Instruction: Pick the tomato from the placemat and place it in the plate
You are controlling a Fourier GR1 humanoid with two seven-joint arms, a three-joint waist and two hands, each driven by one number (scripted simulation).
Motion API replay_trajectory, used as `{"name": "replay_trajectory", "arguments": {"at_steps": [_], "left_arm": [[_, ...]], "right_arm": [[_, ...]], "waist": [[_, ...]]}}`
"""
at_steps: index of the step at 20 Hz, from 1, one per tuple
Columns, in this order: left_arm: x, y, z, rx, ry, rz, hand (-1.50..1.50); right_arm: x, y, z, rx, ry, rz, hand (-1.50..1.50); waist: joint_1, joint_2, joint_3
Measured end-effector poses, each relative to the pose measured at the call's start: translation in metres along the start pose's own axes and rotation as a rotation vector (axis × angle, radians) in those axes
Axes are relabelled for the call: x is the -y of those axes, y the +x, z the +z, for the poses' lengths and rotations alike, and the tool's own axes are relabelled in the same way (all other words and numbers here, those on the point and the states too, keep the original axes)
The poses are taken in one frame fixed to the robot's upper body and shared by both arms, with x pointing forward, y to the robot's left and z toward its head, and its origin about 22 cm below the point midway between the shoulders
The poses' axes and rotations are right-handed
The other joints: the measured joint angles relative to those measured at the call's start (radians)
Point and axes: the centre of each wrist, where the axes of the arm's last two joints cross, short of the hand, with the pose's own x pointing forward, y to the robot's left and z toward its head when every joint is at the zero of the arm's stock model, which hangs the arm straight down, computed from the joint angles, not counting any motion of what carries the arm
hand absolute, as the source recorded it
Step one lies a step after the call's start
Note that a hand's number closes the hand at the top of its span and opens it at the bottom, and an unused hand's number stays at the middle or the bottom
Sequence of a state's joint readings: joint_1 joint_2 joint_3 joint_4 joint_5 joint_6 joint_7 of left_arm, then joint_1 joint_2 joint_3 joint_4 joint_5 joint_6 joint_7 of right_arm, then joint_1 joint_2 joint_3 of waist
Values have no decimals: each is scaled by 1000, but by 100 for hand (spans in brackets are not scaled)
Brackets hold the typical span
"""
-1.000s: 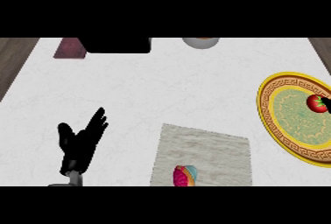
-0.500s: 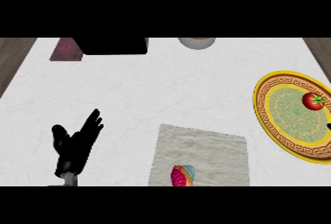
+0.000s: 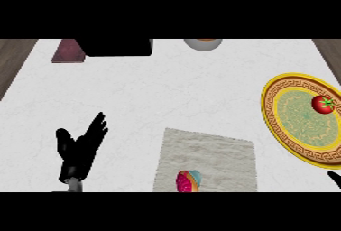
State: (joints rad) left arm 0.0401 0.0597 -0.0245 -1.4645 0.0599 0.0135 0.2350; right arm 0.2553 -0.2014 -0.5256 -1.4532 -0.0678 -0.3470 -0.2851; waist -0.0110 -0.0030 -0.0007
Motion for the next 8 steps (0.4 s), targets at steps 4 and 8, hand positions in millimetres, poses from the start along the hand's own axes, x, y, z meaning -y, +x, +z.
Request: {"name": "replay_trajectory", "arguments": {"at_steps": [4,8], "left_arm": [[0,1,-4,-3,-3,-6,0],[2,1,2,5,-1,-8,0]], "right_arm": [[17,1,27,-14,22,39,-150],[17,1,56,-26,26,64,-150]], "waist": [[3,0,1],[6,1,1]]}}
